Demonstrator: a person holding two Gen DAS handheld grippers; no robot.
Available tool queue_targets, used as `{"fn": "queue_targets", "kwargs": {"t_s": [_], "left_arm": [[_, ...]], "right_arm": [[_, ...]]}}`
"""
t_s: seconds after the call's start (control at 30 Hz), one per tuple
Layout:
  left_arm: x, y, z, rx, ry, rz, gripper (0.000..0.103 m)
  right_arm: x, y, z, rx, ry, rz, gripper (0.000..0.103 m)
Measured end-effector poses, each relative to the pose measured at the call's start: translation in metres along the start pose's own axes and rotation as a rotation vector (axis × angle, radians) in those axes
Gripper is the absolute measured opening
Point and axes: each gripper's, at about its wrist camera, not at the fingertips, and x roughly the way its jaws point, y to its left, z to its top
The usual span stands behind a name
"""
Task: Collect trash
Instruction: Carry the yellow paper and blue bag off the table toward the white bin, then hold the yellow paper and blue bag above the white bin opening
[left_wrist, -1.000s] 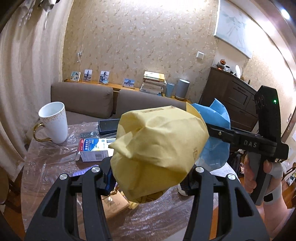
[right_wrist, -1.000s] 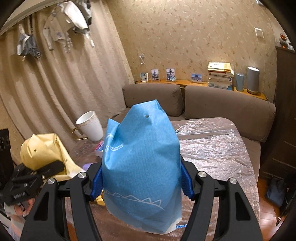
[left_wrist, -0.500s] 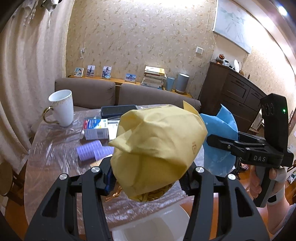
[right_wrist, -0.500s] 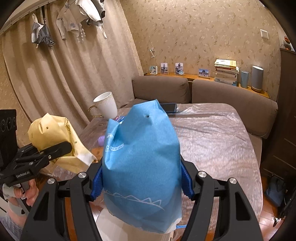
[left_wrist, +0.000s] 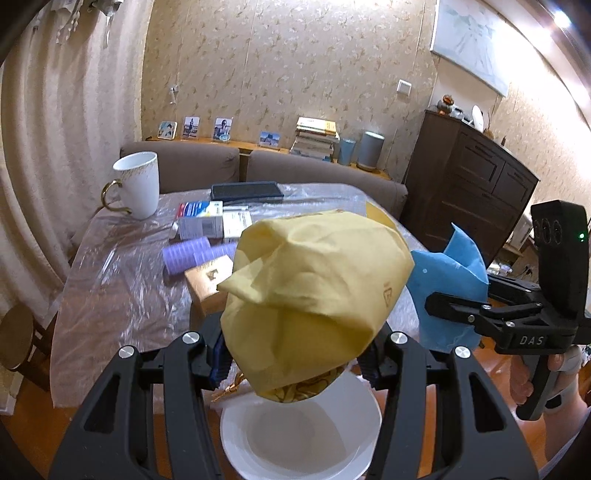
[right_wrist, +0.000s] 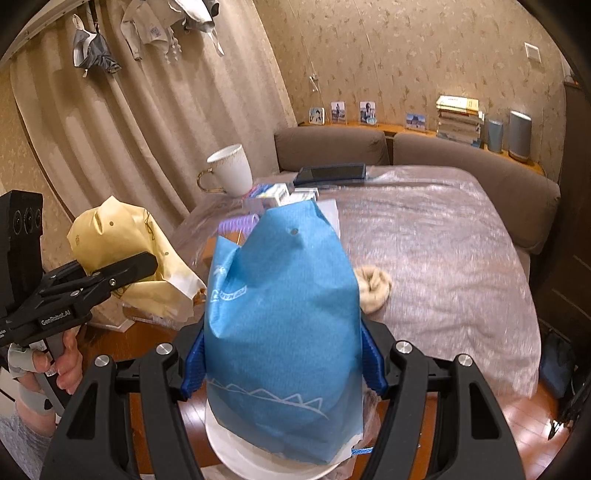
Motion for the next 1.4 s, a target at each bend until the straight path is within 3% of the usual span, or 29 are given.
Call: {"fn": "queue_targets", "kwargs": {"t_s": [0.37,0.83,1.4], "left_arm": [[0.011,-0.006,-0.04,-0.011,0.099,0.018,0.054],[0.026,-0.006,-0.077,0.0,0.187,0.067,0.054],[0.035,0.0,-0.091,-0.006,0.232,0.099,0.054]], "right_arm": [[0.01,-0.002,-0.04,0.034,0.084,-0.024,0.065],[0.032,0.0,-0.068,0.036,0.168,-0.057,0.065],[0.045,0.006,-0.086,0.053,0.192,-0.095,0.065]]}}
